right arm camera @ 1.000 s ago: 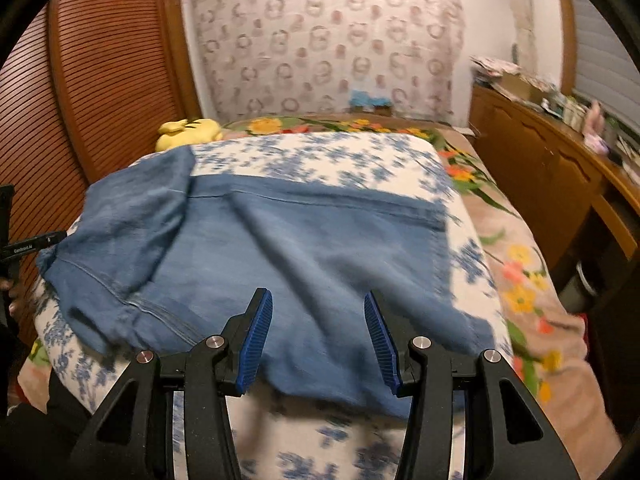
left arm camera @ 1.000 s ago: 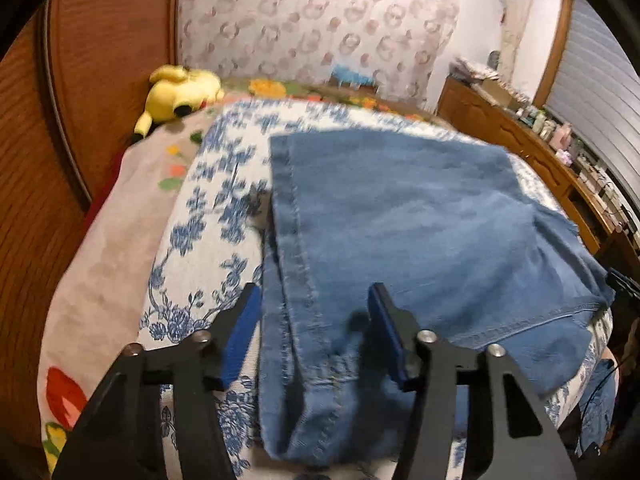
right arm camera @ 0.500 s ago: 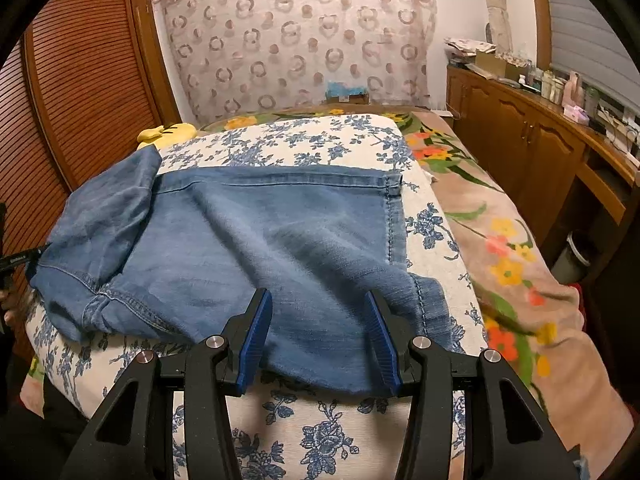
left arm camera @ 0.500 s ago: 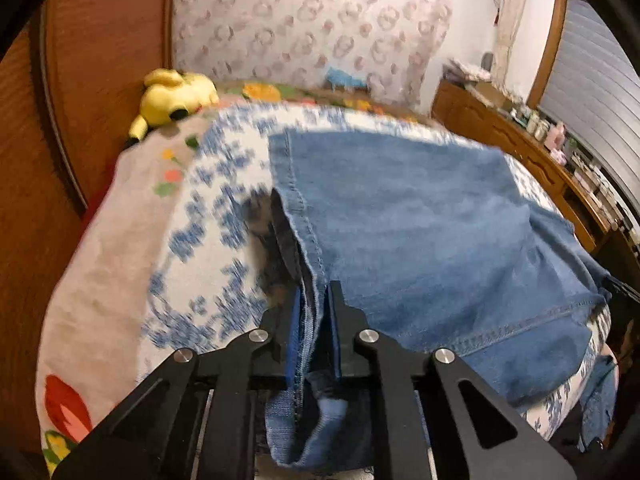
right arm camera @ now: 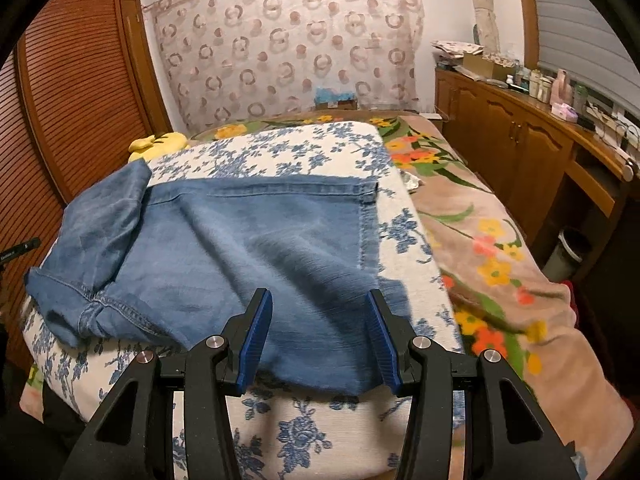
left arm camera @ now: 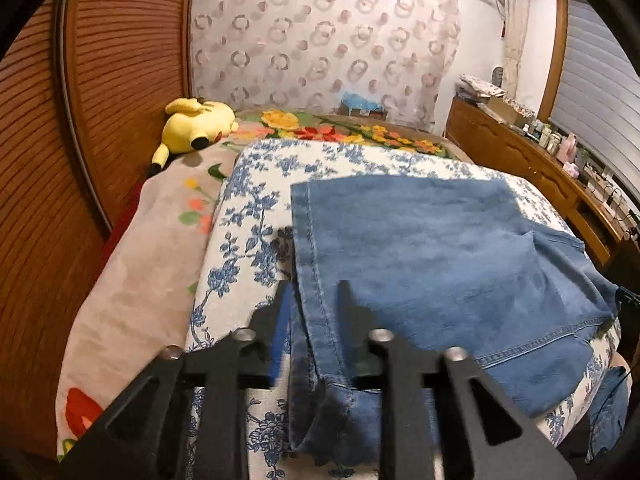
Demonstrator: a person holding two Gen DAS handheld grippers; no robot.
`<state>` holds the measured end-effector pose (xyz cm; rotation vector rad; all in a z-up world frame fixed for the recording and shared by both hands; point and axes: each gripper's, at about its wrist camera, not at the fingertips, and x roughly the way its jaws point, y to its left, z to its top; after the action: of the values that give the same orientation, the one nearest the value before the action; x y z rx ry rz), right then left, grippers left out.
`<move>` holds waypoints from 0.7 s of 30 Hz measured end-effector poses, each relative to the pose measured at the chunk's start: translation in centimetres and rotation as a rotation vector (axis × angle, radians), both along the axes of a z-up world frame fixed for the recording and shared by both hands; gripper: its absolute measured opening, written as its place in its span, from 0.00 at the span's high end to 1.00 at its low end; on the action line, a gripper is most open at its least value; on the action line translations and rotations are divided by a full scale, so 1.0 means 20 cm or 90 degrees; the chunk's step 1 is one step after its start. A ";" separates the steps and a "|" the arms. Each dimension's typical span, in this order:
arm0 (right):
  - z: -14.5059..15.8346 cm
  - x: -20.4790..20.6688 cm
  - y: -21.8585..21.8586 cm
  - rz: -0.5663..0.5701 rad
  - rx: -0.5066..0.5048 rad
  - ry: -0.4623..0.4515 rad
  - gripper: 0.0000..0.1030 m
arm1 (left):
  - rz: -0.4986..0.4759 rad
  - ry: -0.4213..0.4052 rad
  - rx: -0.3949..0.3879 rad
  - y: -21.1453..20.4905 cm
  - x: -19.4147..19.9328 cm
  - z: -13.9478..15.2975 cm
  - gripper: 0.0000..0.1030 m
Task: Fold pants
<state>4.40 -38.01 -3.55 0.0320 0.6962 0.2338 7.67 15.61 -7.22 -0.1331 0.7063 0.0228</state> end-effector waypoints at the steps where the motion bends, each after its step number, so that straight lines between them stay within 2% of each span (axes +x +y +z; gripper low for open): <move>1: 0.00 0.00 -0.01 -0.002 -0.001 -0.001 0.52 | -0.003 -0.006 -0.001 -0.01 0.00 0.01 0.61; 3: 0.00 0.00 -0.01 -0.006 -0.008 -0.002 0.52 | -0.014 -0.020 0.003 -0.03 -0.01 0.04 0.51; 5: 0.01 0.00 -0.02 -0.009 -0.011 -0.001 0.52 | -0.028 -0.023 0.010 -0.07 -0.01 0.05 0.46; 7: 0.00 0.00 -0.02 -0.010 -0.012 0.001 0.52 | -0.040 -0.023 0.010 -0.11 0.00 0.05 0.22; 11: -0.01 0.01 -0.04 -0.004 -0.010 0.010 0.48 | -0.089 -0.019 0.000 -0.26 0.01 0.04 0.20; 21: -0.11 0.06 -0.07 -0.018 -0.049 0.066 0.47 | -0.166 -0.005 0.010 -0.59 0.03 0.00 0.20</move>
<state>5.69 -39.41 -5.71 -0.0199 0.8069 0.1790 8.35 3.88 -7.26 -0.0258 0.7115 -0.2221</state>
